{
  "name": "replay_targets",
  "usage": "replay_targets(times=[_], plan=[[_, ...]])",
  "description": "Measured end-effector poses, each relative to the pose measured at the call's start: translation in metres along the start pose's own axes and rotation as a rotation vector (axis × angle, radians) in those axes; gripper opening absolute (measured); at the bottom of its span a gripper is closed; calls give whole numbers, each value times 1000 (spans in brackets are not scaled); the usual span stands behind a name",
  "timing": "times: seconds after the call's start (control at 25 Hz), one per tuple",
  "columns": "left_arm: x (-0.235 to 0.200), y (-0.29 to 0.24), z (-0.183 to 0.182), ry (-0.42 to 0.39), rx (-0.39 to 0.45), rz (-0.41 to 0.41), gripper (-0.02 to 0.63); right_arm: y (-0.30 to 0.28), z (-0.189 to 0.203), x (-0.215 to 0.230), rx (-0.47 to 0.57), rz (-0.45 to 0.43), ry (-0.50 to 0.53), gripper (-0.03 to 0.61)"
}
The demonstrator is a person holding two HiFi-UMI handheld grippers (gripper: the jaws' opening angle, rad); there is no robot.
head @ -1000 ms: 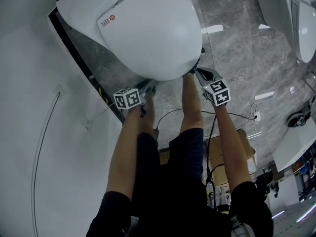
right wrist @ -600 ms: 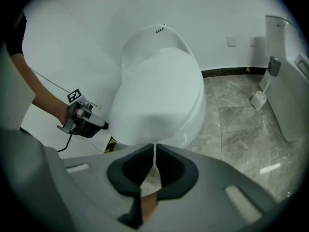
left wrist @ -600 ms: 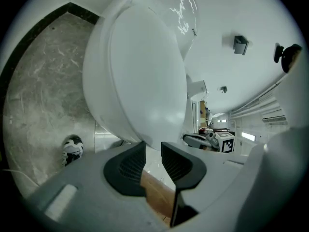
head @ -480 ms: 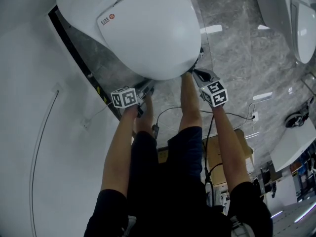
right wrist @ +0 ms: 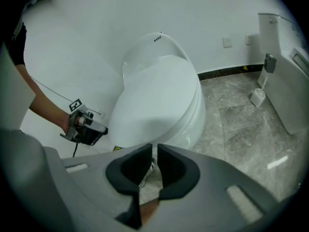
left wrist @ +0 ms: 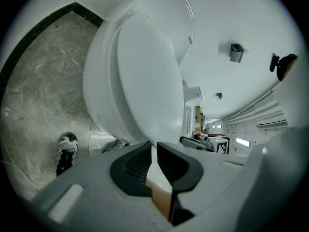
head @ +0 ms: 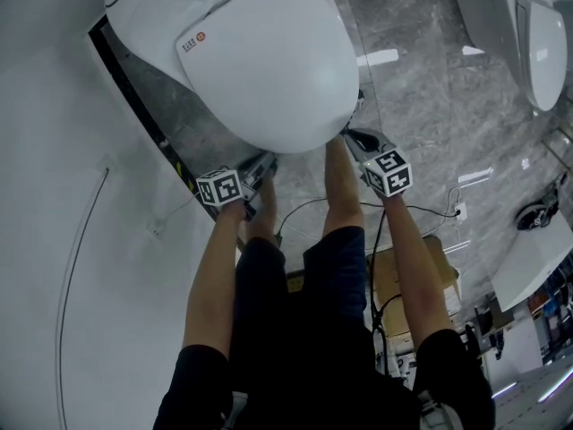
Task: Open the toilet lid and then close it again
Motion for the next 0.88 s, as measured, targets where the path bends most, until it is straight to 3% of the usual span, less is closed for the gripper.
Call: replay_targets(times=[0.12, 0.36, 0.64, 0.88], plan=[[9, 4, 1, 8, 0, 24, 31, 5, -8, -2, 65, -47, -105, 113], [15, 14, 3, 22, -1, 59, 31, 14, -31, -9, 222, -155, -326, 183], [29, 19, 2, 10, -14, 90, 23, 15, -45, -7, 342, -222, -539, 181], [47, 34, 1, -7, -39, 147, 25, 32, -58, -16, 402, -214, -604, 95]])
Point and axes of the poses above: the fingertips, and each gripper's own axes: y backward along the fingers, x to its right, z out of its underside, the point moved 2 cm from there along y, backward along the fingers, and after that the axes turned 12 degrees about y, right-handed, at the moved point
